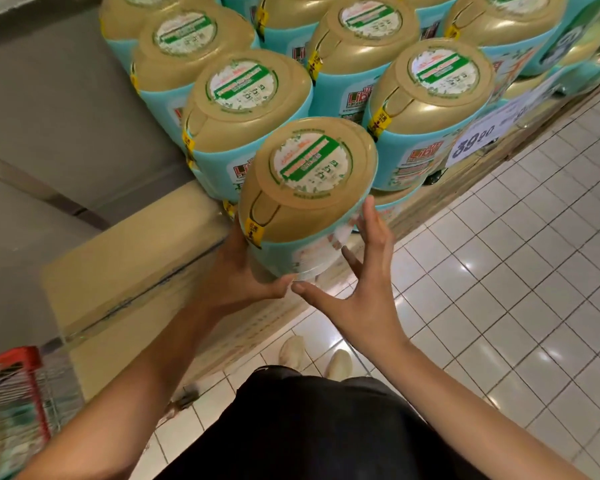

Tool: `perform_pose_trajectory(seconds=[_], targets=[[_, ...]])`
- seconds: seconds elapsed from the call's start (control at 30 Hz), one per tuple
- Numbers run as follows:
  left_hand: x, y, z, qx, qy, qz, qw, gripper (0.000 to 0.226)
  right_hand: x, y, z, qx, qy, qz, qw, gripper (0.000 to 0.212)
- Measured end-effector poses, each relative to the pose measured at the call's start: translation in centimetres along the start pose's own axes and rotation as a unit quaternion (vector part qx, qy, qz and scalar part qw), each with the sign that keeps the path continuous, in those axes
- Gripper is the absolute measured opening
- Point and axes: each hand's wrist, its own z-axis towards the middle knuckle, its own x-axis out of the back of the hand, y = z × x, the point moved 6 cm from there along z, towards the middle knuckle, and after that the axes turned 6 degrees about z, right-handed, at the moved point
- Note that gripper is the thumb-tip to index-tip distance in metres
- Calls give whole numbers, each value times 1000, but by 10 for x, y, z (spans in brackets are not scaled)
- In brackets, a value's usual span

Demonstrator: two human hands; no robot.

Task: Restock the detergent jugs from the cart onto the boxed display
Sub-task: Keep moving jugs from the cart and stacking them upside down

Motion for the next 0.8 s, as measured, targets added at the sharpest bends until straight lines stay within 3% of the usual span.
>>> perform_pose_trajectory(seconds=[0.27, 0.8], targets=[[-4, -4, 1, 18, 42, -19, 999, 93, -11, 46, 6, -16, 62, -18, 998, 111], [-18, 1, -5, 23, 80, -98, 992, 83, -12, 64, 0, -33, 103, -14, 994, 98]])
